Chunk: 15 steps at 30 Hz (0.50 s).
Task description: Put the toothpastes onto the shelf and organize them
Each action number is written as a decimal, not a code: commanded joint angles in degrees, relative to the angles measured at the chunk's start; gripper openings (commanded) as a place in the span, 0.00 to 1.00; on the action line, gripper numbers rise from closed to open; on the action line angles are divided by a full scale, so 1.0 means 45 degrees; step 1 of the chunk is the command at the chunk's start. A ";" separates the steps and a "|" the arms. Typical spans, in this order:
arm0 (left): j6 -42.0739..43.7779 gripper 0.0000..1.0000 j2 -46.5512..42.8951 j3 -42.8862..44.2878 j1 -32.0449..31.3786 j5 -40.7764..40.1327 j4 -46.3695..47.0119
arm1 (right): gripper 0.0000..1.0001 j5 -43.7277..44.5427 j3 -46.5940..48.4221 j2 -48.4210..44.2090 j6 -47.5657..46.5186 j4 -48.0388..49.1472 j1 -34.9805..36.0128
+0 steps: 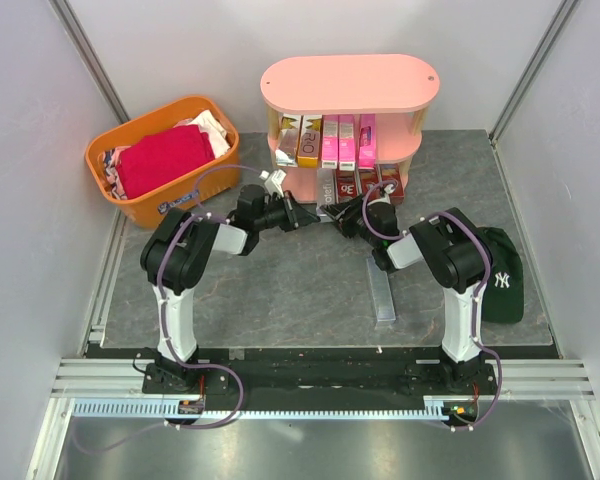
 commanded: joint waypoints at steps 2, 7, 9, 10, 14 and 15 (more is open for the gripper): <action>-0.0369 0.02 0.0739 0.0818 -0.0215 0.0353 0.0895 | 0.42 -0.0070 0.0472 0.0073 0.0191 0.0753 -0.0110; -0.0310 0.02 0.1110 0.1248 -0.0293 0.0100 0.0467 | 0.44 -0.0168 0.0492 0.0053 0.0210 0.0675 -0.0130; -0.0329 0.02 0.1286 0.1288 -0.0294 -0.0037 0.0445 | 0.44 -0.0149 0.0473 0.0034 0.0268 0.0656 -0.0130; -0.0387 0.02 0.1364 0.1288 -0.0294 -0.0193 0.0445 | 0.46 -0.0149 0.0453 0.0034 0.0288 0.0656 -0.0130; -0.0641 0.02 0.1754 0.1444 -0.0313 -0.0330 0.0717 | 0.58 -0.0285 0.0472 0.0034 0.0327 0.0675 -0.0149; -0.0758 0.02 0.1871 0.1444 -0.0294 -0.0408 0.0758 | 0.62 -0.0305 0.0492 0.0053 0.0327 0.0656 -0.0149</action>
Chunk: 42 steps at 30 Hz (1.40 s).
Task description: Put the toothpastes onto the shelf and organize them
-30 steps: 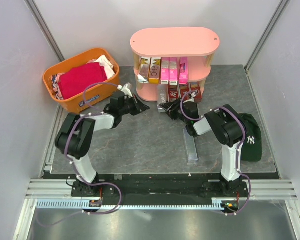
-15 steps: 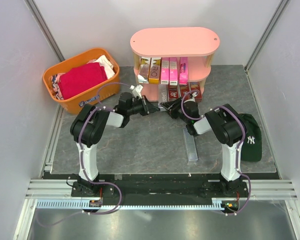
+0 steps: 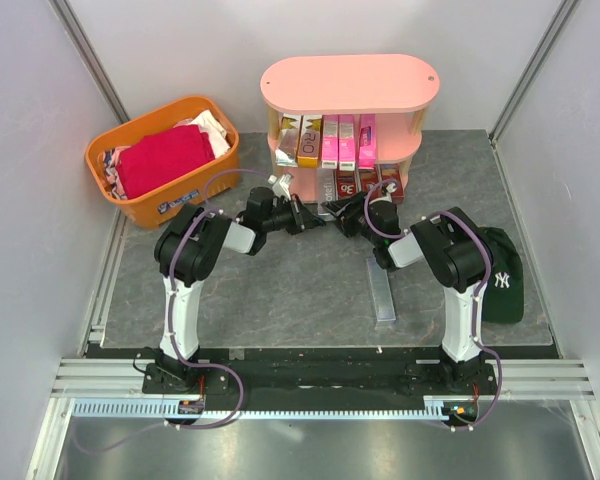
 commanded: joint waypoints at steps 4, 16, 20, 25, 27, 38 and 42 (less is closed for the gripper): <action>-0.0697 0.02 0.0640 0.0419 0.0012 -0.0648 0.0997 | 0.70 -0.0344 0.0370 0.0000 0.0177 0.0714 -0.0047; -0.1536 0.02 0.1050 0.0888 0.0012 -0.0726 0.1602 | 0.80 -0.0676 0.0078 -0.0176 0.0236 0.0890 -0.0028; -0.1946 0.02 0.1244 0.0985 -0.0007 -0.0882 0.1760 | 0.81 -0.0793 -0.0078 -0.0293 0.0255 0.0968 -0.0028; -0.2415 0.02 0.1519 0.1200 0.0032 -0.1077 0.2052 | 0.82 -0.0969 -0.0391 -0.0527 0.0294 0.1143 -0.0008; -0.2532 0.02 0.1577 0.1278 0.0032 -0.1214 0.2033 | 0.82 -0.1028 -0.0586 -0.0722 0.0275 0.1163 -0.0008; -0.2514 0.02 0.0974 0.0284 0.0032 -0.1702 0.2541 | 0.85 -0.1711 -0.1933 -0.2557 -0.0154 0.0269 0.0128; -0.2202 0.04 0.0387 -0.0653 0.0032 -0.2034 0.2658 | 0.86 -0.1927 -0.2499 -0.4154 -0.0935 -0.1604 0.0304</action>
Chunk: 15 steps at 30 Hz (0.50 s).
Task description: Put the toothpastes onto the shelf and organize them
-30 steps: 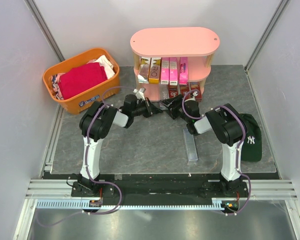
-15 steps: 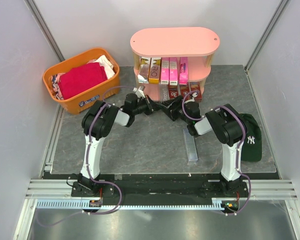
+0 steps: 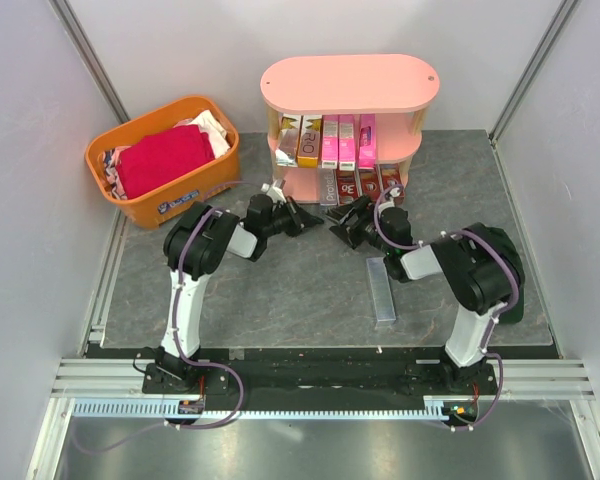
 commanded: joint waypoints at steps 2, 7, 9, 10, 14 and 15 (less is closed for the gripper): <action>0.0286 0.06 -0.1280 -0.0956 0.0008 -0.0685 0.0637 | 0.87 -0.0343 -0.0723 -0.2369 -0.1544 -0.2821 0.0353; 0.0501 0.17 -0.2139 -0.1542 -0.0031 -0.0763 0.0657 | 0.88 0.0904 -0.0237 -0.5336 -0.4955 -0.8728 0.0588; 0.0696 0.20 -0.2509 -0.1757 -0.0032 -0.0880 0.0579 | 0.88 0.2110 0.0171 -0.6408 -0.6073 -1.0397 0.0588; 0.0774 0.23 -0.2608 -0.1778 -0.0031 -0.0919 0.0463 | 0.88 0.2524 0.0329 -0.6705 -0.6504 -1.1836 0.0588; 0.1028 0.25 -0.2902 -0.1856 -0.0031 -0.0978 0.0188 | 0.88 0.4264 0.0837 -0.7683 -0.8223 -1.4464 0.0588; 0.1029 0.26 -0.2922 -0.1856 -0.0031 -0.0959 0.0207 | 0.88 0.4847 0.0877 -0.7859 -0.8401 -1.4835 0.0588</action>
